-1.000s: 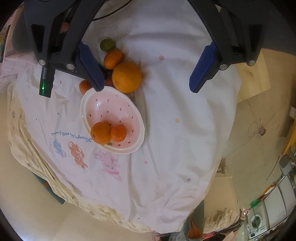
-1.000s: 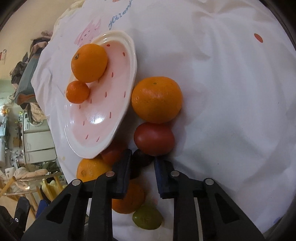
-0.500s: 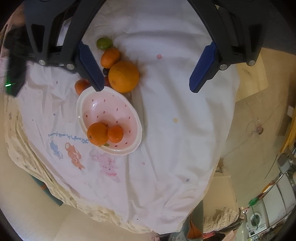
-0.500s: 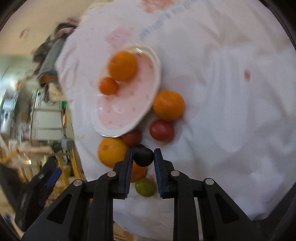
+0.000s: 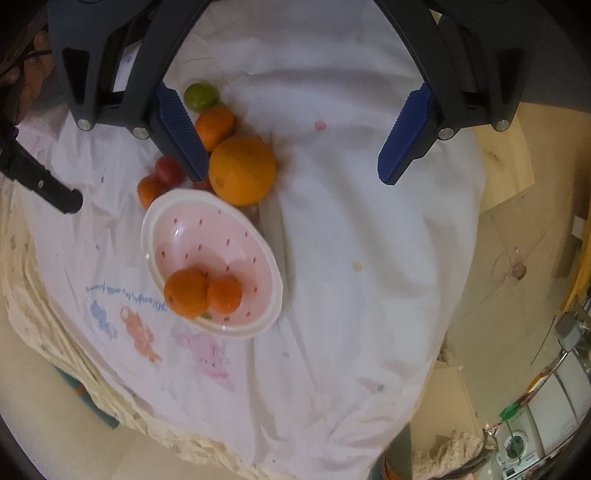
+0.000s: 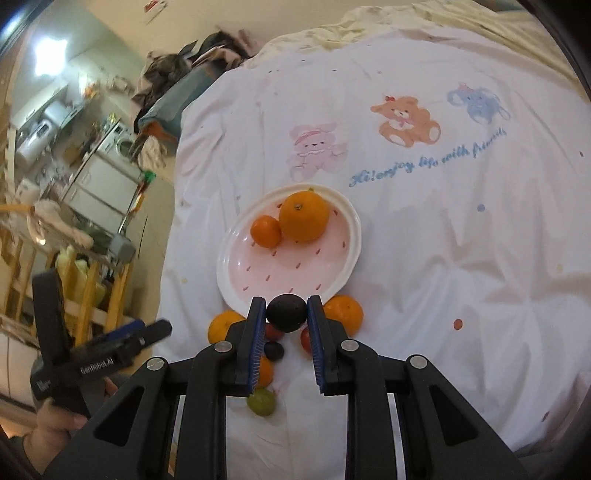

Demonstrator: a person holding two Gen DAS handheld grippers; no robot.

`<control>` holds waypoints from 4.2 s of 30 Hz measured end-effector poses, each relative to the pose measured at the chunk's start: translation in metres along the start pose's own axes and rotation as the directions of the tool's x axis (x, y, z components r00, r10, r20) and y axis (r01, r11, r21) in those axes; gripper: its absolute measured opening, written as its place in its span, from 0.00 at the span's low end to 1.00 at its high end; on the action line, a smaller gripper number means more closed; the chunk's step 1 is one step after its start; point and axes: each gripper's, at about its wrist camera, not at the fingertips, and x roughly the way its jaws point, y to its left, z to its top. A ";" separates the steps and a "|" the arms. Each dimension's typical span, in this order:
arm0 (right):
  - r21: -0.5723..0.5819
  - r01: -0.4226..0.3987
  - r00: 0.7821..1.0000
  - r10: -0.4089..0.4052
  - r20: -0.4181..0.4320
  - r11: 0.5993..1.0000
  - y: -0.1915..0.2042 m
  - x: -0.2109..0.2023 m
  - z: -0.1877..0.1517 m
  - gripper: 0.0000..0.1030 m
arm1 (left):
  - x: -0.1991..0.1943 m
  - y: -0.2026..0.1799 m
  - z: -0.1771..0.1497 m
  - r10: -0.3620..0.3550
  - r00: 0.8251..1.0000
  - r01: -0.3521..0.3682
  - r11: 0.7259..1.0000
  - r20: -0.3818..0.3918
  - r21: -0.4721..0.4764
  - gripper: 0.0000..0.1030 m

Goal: Organize fruits
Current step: 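Carry the dark tomato toward the plate with the right tool while the left tool grasps the large orange, then lower the dark tomato and the large orange onto the plate, opening both tools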

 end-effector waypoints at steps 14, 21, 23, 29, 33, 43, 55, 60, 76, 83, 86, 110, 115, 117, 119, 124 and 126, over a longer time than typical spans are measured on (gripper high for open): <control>0.181 -0.024 1.000 0.024 0.003 0.983 -0.038 0.006 0.005 0.23 | 0.061 -0.052 -0.002 0.060 0.985 -0.039 0.992 -0.164 0.124 0.87; 0.203 -0.028 1.000 0.026 0.011 0.979 -0.043 0.006 0.007 0.23 | 0.073 -0.060 -0.003 0.064 0.980 -0.033 0.987 -0.189 0.159 0.61; 0.190 -0.024 1.000 0.021 0.016 0.982 -0.041 0.006 0.009 0.23 | 0.072 -0.059 -0.005 0.049 0.981 -0.019 0.987 -0.189 0.157 0.57; 0.179 -0.007 1.000 0.006 0.008 0.984 -0.040 0.008 0.009 0.23 | 0.066 -0.062 -0.007 0.050 0.983 -0.016 0.982 -0.179 0.187 0.52; 0.177 -0.004 1.000 0.002 0.011 0.984 -0.039 0.008 0.009 0.23 | 0.055 -0.059 -0.010 0.047 0.986 -0.014 0.981 -0.163 0.194 0.52; 0.182 -0.033 0.999 0.026 0.037 0.983 -0.040 -0.002 0.009 0.23 | -0.001 -0.043 -0.004 0.046 0.998 -0.040 0.985 -0.031 0.166 0.51; 0.181 -0.053 0.995 0.036 0.093 0.982 -0.044 -0.017 0.022 0.23 | -0.021 -0.050 0.035 -0.017 0.999 0.013 0.992 0.034 0.124 0.51; 0.176 -0.053 0.996 0.038 0.087 0.983 -0.048 -0.009 0.039 0.23 | -0.003 -0.055 0.052 -0.033 0.999 0.031 0.992 0.013 0.120 0.51; 0.145 -0.044 0.997 0.051 -0.049 0.988 -0.046 0.062 0.080 0.23 | 0.076 -0.049 0.082 -0.108 0.989 0.112 0.993 -0.100 0.031 0.51; 0.107 -0.023 0.990 0.037 -0.133 0.994 -0.042 0.093 0.083 0.23 | 0.095 -0.037 0.085 -0.110 0.986 0.109 0.994 -0.128 -0.014 0.51; 0.100 -0.011 0.988 0.026 -0.153 0.995 -0.041 0.102 0.084 0.23 | 0.097 -0.035 0.088 -0.119 0.987 0.118 0.993 -0.110 -0.016 0.51; 0.092 0.026 0.977 -0.005 -0.213 0.995 -0.044 0.123 0.076 0.25 | 0.095 -0.042 0.099 -0.097 0.994 0.097 0.995 -0.047 -0.002 0.84; 0.095 0.031 0.978 -0.011 -0.210 0.995 -0.045 0.123 0.075 0.26 | 0.090 -0.044 0.102 -0.093 0.995 0.093 0.996 -0.035 0.005 0.84; 0.099 0.027 0.979 -0.007 -0.205 0.995 -0.045 0.121 0.075 0.26 | 0.087 -0.042 0.103 -0.091 0.996 0.091 0.996 -0.019 0.001 0.84; 0.101 0.020 0.980 0.000 -0.198 0.995 -0.045 0.120 0.076 0.27 | 0.083 -0.044 0.103 -0.092 0.996 0.092 0.996 -0.009 0.004 0.84; 0.101 0.016 0.987 0.000 -0.159 0.995 -0.045 0.110 0.080 0.54 | 0.071 -0.044 0.104 -0.095 0.995 0.095 0.995 0.027 0.005 0.84; 0.104 0.012 0.992 0.002 -0.130 0.994 -0.045 0.103 0.081 0.57 | 0.066 -0.042 0.104 -0.092 0.995 0.092 0.996 0.043 0.006 0.84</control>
